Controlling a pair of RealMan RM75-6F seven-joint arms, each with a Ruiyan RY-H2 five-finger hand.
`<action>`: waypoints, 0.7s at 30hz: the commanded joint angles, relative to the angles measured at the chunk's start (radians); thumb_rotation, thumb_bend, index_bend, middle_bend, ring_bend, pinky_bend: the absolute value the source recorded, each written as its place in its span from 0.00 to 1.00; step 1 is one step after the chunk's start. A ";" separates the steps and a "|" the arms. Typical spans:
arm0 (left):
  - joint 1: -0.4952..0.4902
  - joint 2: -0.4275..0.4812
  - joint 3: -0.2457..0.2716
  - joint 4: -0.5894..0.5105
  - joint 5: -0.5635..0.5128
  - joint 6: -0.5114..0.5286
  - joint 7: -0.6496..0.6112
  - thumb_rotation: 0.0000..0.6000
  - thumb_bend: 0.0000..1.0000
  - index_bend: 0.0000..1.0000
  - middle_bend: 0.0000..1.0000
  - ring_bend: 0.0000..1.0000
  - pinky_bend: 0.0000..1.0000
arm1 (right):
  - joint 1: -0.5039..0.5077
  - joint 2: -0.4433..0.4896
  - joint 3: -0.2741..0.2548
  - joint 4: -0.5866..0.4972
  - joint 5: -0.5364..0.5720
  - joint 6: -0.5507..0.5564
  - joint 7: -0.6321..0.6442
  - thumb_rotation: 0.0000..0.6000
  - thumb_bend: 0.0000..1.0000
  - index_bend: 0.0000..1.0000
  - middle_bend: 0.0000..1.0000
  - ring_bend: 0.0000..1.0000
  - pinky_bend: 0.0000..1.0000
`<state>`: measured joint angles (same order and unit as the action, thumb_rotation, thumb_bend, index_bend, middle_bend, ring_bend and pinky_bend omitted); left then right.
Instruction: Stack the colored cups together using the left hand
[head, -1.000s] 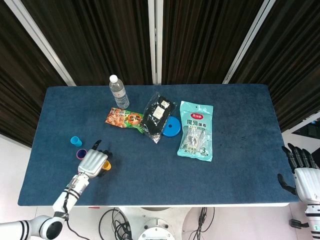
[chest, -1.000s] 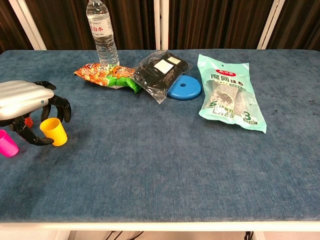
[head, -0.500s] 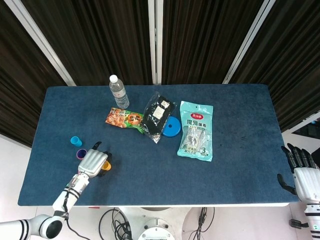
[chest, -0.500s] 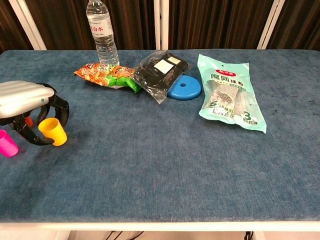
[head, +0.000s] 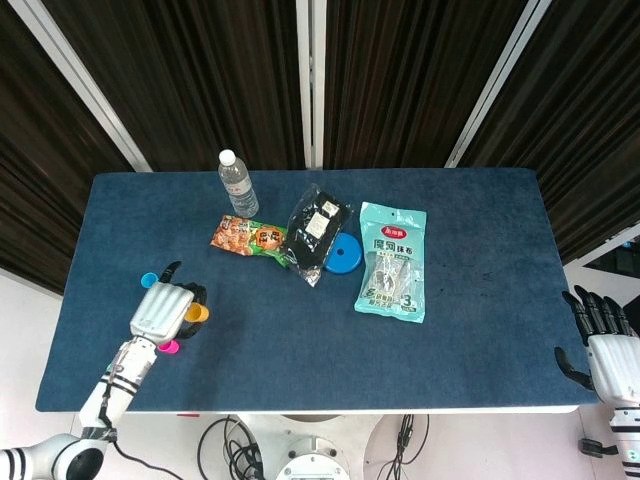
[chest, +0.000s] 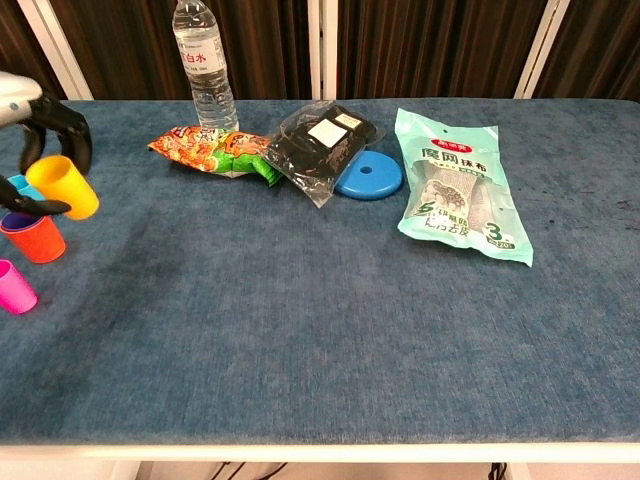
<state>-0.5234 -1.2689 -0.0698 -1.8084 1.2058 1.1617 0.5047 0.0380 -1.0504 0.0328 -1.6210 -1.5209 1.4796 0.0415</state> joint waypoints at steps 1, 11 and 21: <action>0.015 0.027 -0.012 -0.001 -0.038 0.010 -0.002 1.00 0.26 0.48 0.48 0.56 0.11 | 0.000 -0.002 0.001 0.001 0.000 0.002 -0.001 1.00 0.33 0.00 0.00 0.00 0.00; 0.022 0.001 -0.006 0.099 -0.091 -0.024 -0.044 1.00 0.26 0.48 0.48 0.56 0.11 | 0.003 -0.009 0.001 -0.001 0.006 -0.007 -0.010 1.00 0.33 0.00 0.00 0.00 0.00; 0.027 -0.013 -0.006 0.149 -0.117 -0.038 -0.058 1.00 0.26 0.48 0.48 0.56 0.11 | 0.001 -0.006 0.005 -0.010 0.009 0.000 -0.017 1.00 0.33 0.00 0.00 0.00 0.00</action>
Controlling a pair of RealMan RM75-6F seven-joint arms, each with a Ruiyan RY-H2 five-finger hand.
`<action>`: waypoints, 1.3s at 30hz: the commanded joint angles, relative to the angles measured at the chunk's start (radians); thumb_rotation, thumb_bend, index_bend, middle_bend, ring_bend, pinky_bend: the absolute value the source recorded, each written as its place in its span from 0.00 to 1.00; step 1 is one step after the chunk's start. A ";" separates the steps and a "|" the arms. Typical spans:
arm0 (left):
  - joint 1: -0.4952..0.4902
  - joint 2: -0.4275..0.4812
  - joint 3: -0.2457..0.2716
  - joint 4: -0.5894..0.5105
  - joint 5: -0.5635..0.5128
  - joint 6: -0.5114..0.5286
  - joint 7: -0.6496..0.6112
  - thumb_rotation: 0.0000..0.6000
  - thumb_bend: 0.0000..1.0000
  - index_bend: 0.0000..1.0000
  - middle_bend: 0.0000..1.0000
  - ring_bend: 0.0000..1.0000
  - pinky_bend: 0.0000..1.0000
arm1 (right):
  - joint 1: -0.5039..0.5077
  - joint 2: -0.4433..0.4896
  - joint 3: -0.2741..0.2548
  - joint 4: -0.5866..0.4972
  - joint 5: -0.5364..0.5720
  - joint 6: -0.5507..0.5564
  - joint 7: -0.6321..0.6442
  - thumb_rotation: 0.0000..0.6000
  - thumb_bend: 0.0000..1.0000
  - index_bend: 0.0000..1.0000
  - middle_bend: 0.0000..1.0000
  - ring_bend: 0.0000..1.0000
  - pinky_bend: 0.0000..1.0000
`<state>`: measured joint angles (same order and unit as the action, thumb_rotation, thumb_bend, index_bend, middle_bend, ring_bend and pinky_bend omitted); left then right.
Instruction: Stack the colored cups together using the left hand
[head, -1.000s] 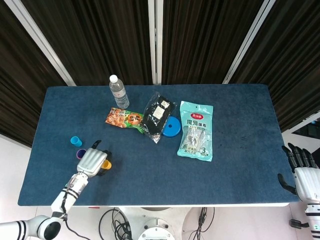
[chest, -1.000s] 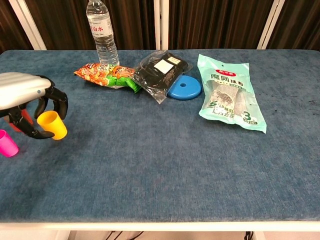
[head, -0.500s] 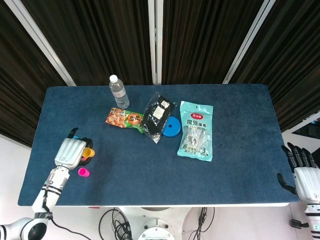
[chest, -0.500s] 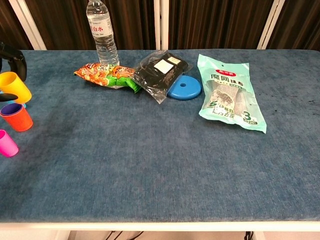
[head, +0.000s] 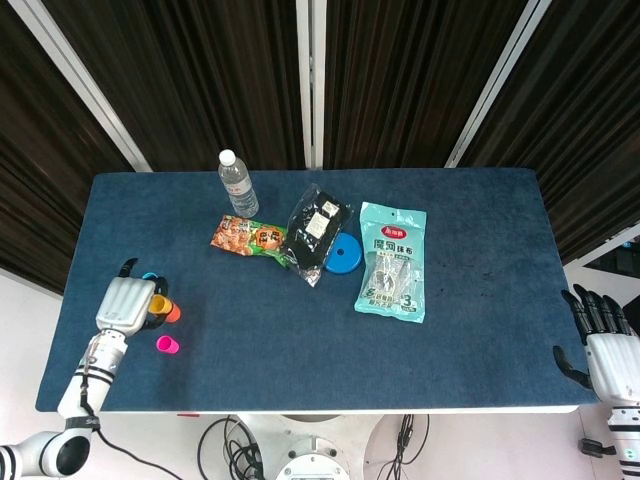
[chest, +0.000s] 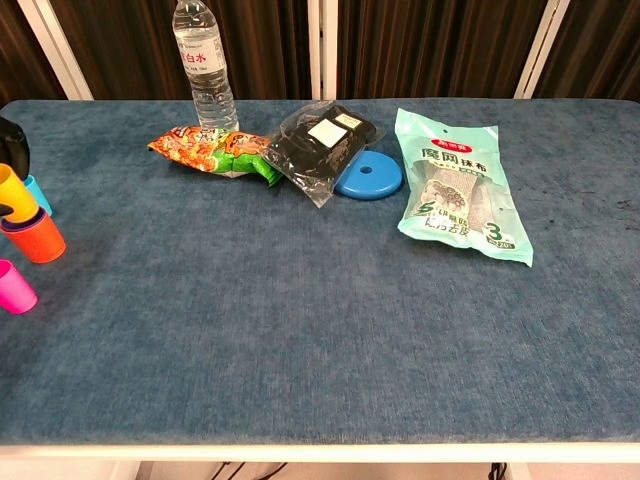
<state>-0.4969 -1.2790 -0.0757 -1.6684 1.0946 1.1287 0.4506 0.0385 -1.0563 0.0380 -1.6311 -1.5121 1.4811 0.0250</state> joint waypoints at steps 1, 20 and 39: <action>0.000 -0.005 0.000 0.012 -0.008 -0.008 -0.005 1.00 0.26 0.48 0.48 0.56 0.11 | 0.000 0.000 -0.001 0.000 0.000 -0.002 -0.001 1.00 0.33 0.00 0.00 0.00 0.00; 0.005 -0.017 -0.010 0.037 -0.009 0.004 -0.026 1.00 0.24 0.25 0.32 0.43 0.09 | 0.000 0.000 0.000 0.005 0.002 -0.002 0.002 1.00 0.33 0.00 0.00 0.00 0.00; -0.092 -0.096 -0.107 0.229 -0.247 -0.120 0.079 1.00 0.21 0.26 0.32 0.43 0.11 | 0.001 0.023 0.007 -0.021 -0.009 0.014 -0.001 1.00 0.33 0.00 0.00 0.00 0.00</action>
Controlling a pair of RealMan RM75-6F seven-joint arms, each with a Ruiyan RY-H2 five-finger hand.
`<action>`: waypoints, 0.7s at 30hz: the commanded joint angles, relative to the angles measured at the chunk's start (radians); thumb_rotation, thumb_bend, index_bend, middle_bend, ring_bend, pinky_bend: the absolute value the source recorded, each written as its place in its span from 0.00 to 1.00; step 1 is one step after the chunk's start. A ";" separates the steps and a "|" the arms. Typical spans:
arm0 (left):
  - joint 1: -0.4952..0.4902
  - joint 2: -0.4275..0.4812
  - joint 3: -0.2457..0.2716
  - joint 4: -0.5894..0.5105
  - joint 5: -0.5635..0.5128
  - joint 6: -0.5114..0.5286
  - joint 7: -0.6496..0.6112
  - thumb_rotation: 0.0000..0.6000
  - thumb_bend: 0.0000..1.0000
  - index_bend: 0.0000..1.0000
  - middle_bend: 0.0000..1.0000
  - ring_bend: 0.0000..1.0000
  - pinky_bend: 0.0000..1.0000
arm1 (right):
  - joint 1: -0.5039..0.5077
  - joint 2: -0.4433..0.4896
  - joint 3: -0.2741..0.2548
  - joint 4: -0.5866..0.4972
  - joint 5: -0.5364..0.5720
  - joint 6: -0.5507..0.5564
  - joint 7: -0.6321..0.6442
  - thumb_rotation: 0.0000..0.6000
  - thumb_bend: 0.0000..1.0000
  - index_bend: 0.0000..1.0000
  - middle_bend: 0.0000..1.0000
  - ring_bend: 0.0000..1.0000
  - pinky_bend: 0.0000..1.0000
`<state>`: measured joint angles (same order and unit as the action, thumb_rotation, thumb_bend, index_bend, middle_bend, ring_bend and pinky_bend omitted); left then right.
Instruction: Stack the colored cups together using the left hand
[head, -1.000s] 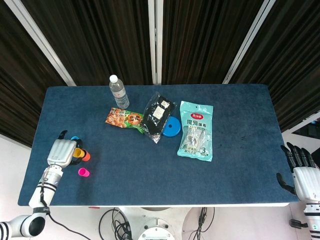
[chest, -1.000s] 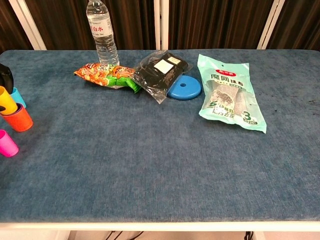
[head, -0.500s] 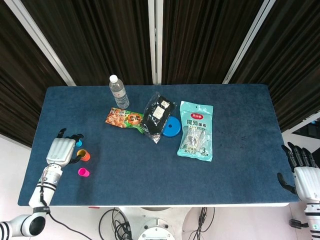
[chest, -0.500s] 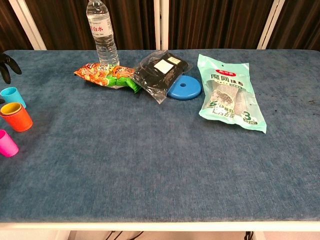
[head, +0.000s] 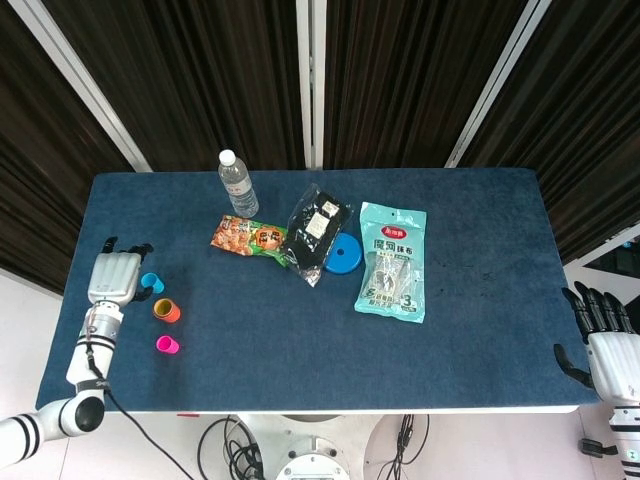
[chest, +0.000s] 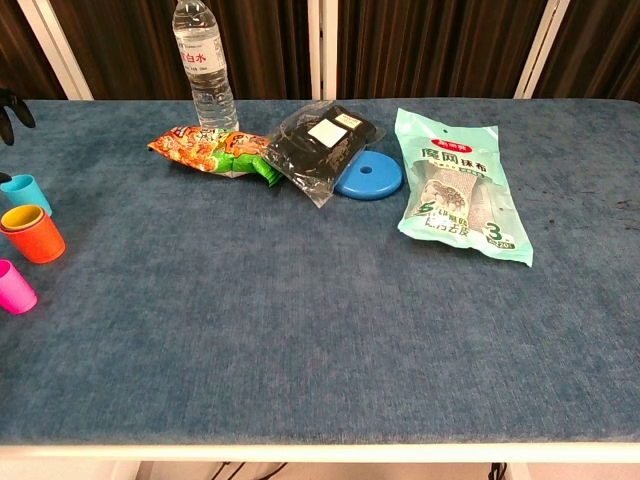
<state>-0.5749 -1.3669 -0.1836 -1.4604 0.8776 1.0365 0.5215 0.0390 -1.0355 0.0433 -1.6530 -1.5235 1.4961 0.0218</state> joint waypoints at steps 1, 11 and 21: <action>-0.017 -0.009 0.001 0.027 -0.037 -0.034 0.009 1.00 0.21 0.27 0.33 0.43 0.11 | 0.000 0.003 0.001 0.002 0.003 -0.002 0.003 1.00 0.33 0.00 0.00 0.00 0.00; -0.047 -0.020 0.016 0.071 -0.084 -0.098 0.008 1.00 0.21 0.31 0.33 0.43 0.12 | 0.005 0.001 0.000 0.001 0.006 -0.014 0.001 1.00 0.33 0.00 0.00 0.00 0.00; -0.071 -0.024 0.024 0.109 -0.110 -0.169 -0.037 1.00 0.21 0.35 0.37 0.46 0.14 | 0.010 0.000 0.002 -0.002 0.021 -0.029 -0.008 1.00 0.33 0.00 0.00 0.00 0.00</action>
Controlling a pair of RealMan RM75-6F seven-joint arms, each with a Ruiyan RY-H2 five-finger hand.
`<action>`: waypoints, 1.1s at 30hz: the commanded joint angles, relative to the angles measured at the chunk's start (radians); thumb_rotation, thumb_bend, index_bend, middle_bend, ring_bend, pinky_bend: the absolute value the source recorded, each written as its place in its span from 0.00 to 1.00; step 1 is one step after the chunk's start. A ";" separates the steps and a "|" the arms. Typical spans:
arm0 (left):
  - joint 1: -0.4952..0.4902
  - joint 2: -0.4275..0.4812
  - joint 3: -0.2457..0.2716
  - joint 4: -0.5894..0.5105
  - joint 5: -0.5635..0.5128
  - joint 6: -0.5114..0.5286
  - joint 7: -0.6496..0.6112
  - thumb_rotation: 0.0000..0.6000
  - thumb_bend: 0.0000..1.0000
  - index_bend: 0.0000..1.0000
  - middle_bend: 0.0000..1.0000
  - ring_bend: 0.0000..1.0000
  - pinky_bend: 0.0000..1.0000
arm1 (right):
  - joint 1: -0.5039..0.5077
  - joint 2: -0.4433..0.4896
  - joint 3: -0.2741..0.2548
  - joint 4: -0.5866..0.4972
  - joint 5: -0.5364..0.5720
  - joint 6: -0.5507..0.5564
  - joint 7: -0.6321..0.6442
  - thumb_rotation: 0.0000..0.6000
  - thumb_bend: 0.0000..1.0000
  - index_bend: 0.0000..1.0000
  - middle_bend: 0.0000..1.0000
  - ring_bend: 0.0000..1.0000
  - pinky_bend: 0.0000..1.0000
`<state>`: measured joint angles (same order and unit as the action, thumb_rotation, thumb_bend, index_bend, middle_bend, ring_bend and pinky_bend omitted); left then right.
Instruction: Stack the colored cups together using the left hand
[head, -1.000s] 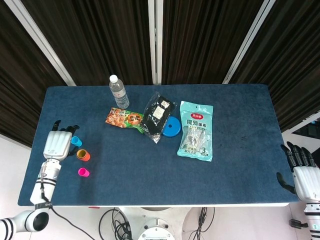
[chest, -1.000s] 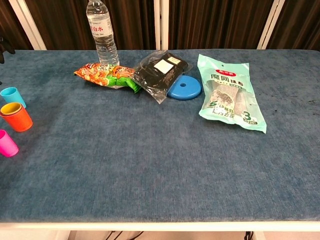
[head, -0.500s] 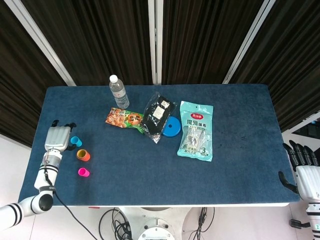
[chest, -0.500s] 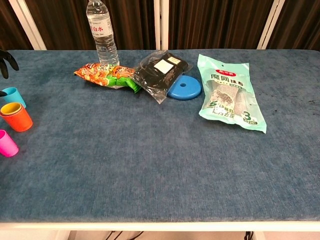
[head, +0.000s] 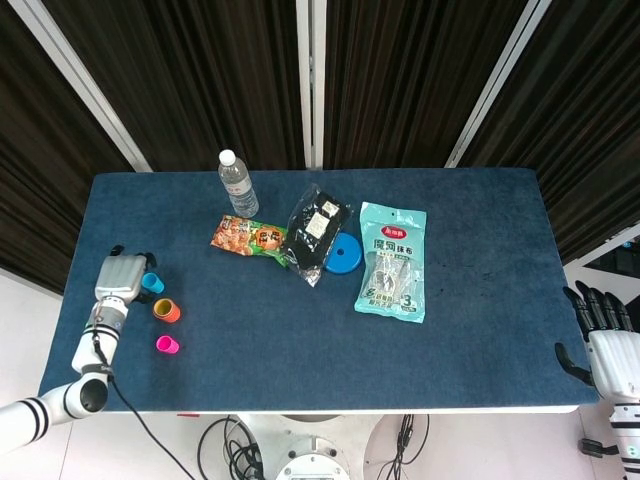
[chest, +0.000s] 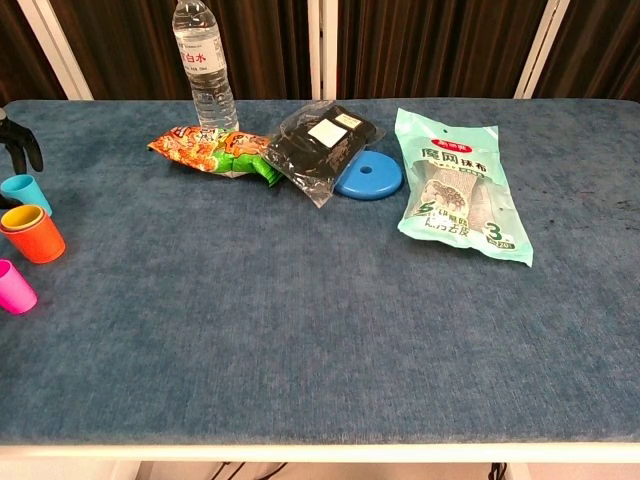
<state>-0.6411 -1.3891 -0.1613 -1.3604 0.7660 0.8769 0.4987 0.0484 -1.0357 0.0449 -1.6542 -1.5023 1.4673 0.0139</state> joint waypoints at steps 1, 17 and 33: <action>-0.006 -0.003 0.001 0.012 0.001 -0.015 -0.022 1.00 0.21 0.35 0.37 0.46 0.14 | 0.001 0.000 0.000 -0.001 0.000 -0.001 -0.001 1.00 0.33 0.00 0.00 0.00 0.00; -0.014 -0.040 0.009 0.094 0.030 -0.041 -0.110 1.00 0.25 0.50 0.50 0.57 0.32 | 0.003 -0.003 -0.001 0.004 0.016 -0.015 -0.007 1.00 0.33 0.00 0.00 0.00 0.00; -0.016 0.035 -0.026 -0.045 0.057 0.055 -0.104 1.00 0.27 0.52 0.52 0.59 0.35 | -0.002 0.003 0.000 0.003 0.013 -0.004 -0.003 1.00 0.33 0.00 0.00 0.00 0.00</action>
<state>-0.6568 -1.3849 -0.1712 -1.3564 0.8156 0.9020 0.3888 0.0467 -1.0326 0.0454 -1.6512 -1.4889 1.4636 0.0109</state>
